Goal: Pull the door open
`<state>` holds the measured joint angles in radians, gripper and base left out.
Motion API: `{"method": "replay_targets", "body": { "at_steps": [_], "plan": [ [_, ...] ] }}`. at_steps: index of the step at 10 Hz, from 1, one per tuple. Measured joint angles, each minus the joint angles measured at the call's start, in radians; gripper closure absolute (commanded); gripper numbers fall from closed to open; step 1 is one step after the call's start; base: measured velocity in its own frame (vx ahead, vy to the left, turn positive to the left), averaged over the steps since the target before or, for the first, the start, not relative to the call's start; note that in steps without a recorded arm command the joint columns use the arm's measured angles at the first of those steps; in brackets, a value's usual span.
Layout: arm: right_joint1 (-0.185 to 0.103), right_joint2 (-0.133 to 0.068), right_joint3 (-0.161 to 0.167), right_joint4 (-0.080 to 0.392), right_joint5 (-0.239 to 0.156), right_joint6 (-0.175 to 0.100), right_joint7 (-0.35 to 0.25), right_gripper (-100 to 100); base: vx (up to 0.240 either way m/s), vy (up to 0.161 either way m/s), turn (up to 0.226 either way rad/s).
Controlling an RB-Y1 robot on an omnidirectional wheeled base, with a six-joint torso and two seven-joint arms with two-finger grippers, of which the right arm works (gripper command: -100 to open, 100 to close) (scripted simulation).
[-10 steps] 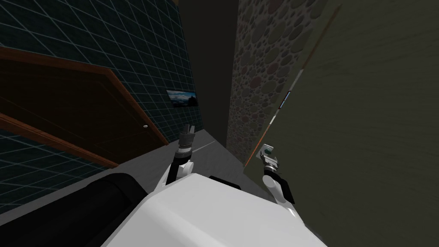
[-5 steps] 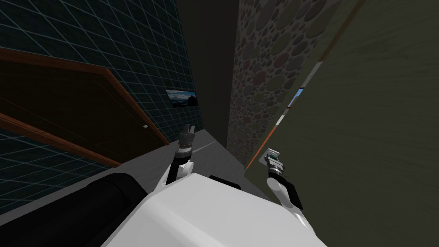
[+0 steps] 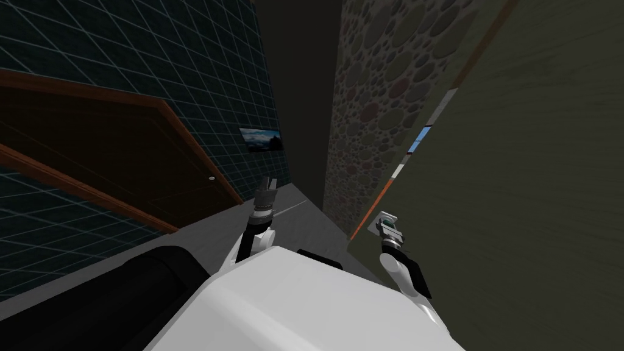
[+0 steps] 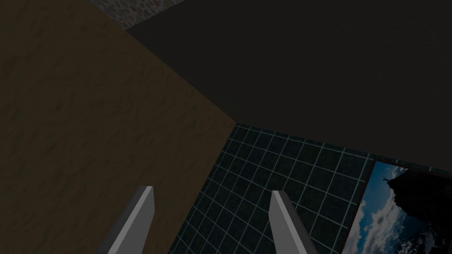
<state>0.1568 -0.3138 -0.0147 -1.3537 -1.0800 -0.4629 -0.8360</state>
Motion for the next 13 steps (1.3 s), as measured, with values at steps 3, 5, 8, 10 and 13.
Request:
{"method": "replay_targets", "body": {
  "at_steps": [3, 5, 8, 10, 13],
  "plan": [
    [0.011, -0.021, 0.022, -0.015, -0.003, -0.001, -0.024, 100, -0.229, -0.017, 0.136],
    [0.022, -0.046, 0.049, -0.02, -0.007, -0.003, -0.055, 100, -0.262, -0.049, 0.186],
    [0.04, -0.084, 0.084, -0.037, -0.012, -0.008, -0.099, 100, -0.263, -0.005, 0.14],
    [0.047, -0.091, 0.097, -0.039, -0.014, -0.005, -0.112, 100, -0.132, -0.02, 0.08],
    [0.054, -0.117, 0.12, -0.046, -0.009, -0.017, -0.139, 100, -0.228, -0.043, 0.146]
  ]
}}
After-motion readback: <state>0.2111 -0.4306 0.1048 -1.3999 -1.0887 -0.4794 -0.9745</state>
